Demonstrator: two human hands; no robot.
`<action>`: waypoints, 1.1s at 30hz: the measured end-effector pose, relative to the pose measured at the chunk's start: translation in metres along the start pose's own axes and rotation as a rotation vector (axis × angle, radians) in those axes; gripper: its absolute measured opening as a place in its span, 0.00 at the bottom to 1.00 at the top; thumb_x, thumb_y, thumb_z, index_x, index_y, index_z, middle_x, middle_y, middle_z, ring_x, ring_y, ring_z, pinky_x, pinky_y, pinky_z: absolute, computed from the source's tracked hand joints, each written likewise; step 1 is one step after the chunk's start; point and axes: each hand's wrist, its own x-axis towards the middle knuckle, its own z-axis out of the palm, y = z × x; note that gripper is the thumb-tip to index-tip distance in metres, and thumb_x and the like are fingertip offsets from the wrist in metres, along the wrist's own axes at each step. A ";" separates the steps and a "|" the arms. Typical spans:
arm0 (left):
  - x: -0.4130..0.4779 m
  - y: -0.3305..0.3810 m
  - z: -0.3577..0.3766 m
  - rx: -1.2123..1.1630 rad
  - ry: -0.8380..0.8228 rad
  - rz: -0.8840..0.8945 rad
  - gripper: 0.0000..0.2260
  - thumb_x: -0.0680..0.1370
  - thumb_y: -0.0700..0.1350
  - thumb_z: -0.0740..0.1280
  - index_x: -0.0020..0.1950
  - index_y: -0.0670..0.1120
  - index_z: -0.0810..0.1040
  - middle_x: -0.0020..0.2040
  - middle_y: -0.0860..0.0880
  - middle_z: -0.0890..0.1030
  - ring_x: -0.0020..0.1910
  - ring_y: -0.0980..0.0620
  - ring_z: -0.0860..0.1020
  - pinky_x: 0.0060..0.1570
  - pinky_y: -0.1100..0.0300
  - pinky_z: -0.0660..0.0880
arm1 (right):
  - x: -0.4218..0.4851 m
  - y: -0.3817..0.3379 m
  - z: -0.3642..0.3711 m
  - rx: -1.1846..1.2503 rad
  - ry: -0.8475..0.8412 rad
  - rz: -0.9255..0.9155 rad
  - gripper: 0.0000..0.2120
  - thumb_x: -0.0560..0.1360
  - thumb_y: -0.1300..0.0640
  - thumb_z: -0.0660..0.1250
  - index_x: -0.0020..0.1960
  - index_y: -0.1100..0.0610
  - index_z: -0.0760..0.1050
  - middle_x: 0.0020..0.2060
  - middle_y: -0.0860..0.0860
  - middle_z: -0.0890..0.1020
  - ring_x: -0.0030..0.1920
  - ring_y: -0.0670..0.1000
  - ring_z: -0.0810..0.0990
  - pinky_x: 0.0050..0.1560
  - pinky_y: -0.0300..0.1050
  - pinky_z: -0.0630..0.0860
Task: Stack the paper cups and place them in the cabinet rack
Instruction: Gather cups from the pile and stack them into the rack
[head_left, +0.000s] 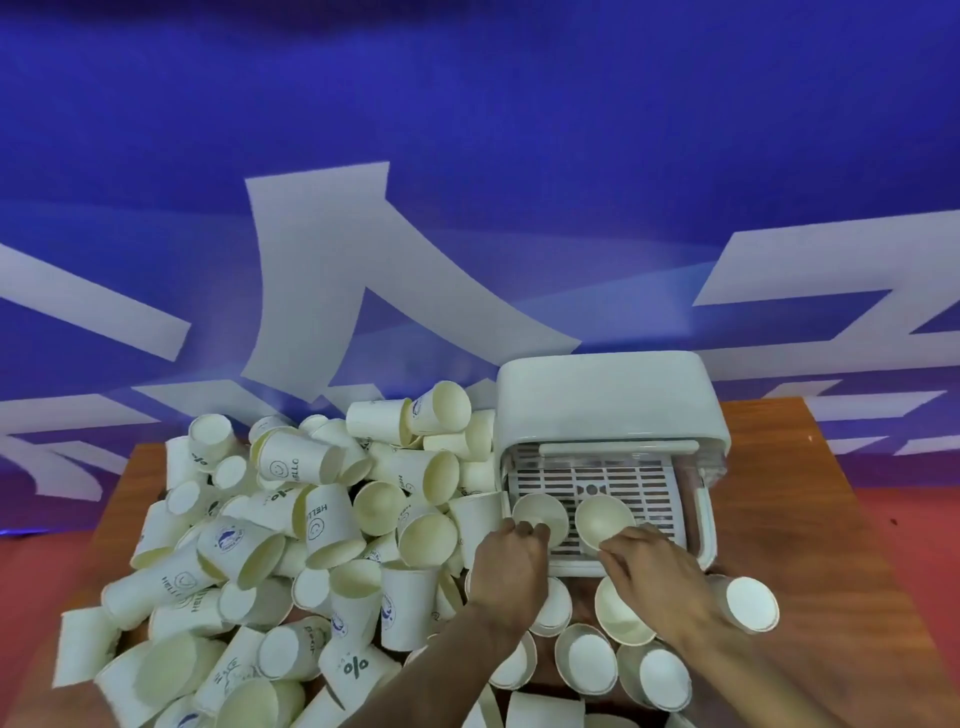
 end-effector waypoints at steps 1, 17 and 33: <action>-0.004 -0.001 -0.003 -0.017 0.012 0.015 0.14 0.55 0.42 0.78 0.37 0.50 0.79 0.30 0.53 0.78 0.30 0.53 0.76 0.23 0.62 0.70 | 0.000 -0.001 -0.001 -0.029 -0.012 0.008 0.14 0.81 0.45 0.57 0.54 0.47 0.80 0.51 0.43 0.81 0.57 0.46 0.76 0.49 0.42 0.75; -0.167 -0.178 -0.049 -0.033 0.198 -0.138 0.05 0.72 0.47 0.65 0.36 0.50 0.73 0.31 0.53 0.74 0.28 0.52 0.74 0.24 0.60 0.68 | 0.013 -0.159 -0.001 -0.122 0.015 -0.372 0.08 0.74 0.48 0.61 0.45 0.44 0.79 0.39 0.41 0.81 0.34 0.43 0.80 0.28 0.44 0.74; -0.121 -0.228 -0.048 0.041 0.170 -0.222 0.22 0.63 0.53 0.76 0.50 0.47 0.74 0.37 0.50 0.76 0.30 0.49 0.74 0.24 0.58 0.61 | 0.014 -0.251 0.016 -0.240 -0.194 -0.255 0.26 0.74 0.38 0.60 0.69 0.46 0.67 0.57 0.43 0.75 0.54 0.47 0.79 0.42 0.46 0.74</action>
